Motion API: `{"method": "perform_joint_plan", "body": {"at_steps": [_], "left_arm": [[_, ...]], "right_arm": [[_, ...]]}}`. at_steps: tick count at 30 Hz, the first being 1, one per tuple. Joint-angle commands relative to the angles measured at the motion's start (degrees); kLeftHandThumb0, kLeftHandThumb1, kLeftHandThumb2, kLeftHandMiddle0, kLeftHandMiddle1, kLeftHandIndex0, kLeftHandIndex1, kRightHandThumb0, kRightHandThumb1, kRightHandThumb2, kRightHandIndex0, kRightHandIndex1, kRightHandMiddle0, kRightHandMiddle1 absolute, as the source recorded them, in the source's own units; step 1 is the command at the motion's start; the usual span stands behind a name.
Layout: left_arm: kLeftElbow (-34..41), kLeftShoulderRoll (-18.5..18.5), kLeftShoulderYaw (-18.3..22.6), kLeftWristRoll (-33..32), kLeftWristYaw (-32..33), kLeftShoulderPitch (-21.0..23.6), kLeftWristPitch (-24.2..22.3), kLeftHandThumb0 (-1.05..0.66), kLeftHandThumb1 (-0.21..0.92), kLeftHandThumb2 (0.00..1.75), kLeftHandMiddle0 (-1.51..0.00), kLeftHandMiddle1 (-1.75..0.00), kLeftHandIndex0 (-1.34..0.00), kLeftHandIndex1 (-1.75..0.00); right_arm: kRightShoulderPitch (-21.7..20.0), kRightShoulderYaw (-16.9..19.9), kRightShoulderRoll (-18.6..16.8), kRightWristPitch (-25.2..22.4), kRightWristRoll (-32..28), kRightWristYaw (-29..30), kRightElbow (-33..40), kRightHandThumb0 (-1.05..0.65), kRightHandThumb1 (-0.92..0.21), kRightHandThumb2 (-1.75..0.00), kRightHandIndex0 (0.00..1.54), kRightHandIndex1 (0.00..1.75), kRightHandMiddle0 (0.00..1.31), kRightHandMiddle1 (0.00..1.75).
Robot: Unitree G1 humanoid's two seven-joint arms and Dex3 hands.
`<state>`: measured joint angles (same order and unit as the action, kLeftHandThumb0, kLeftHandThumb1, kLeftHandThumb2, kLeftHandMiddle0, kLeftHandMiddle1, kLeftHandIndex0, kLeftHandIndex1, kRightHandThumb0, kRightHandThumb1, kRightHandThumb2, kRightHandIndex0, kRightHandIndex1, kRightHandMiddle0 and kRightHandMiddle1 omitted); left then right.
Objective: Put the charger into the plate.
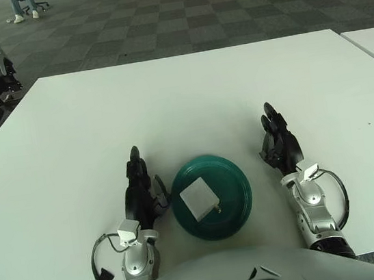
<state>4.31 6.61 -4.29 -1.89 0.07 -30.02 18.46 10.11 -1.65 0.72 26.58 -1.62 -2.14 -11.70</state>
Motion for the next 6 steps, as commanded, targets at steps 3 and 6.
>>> {"method": "perform_joint_plan", "body": {"at_steps": [3, 6], "left_arm": [[-0.4, -0.9, -0.4, -1.3, -1.6, -1.3, -1.4, -0.97, 0.92, 1.04, 0.00, 0.00, 0.00, -0.04], [0.0, -1.2, -0.5, -1.5, -2.1, -1.5, -2.0, -0.97, 0.92, 1.04, 0.00, 0.00, 0.00, -0.04]], "right_arm": [[5.9, -0.6, -1.8, -1.2, 0.4, 0.7, -3.0, -0.95, -0.92, -0.96, 0.00, 0.00, 0.00, 0.00], [5.9, -0.5, -1.8, -1.1, 0.7, 0.9, -3.2, -0.95, -0.92, -0.96, 0.00, 0.00, 0.00, 0.00]]}}
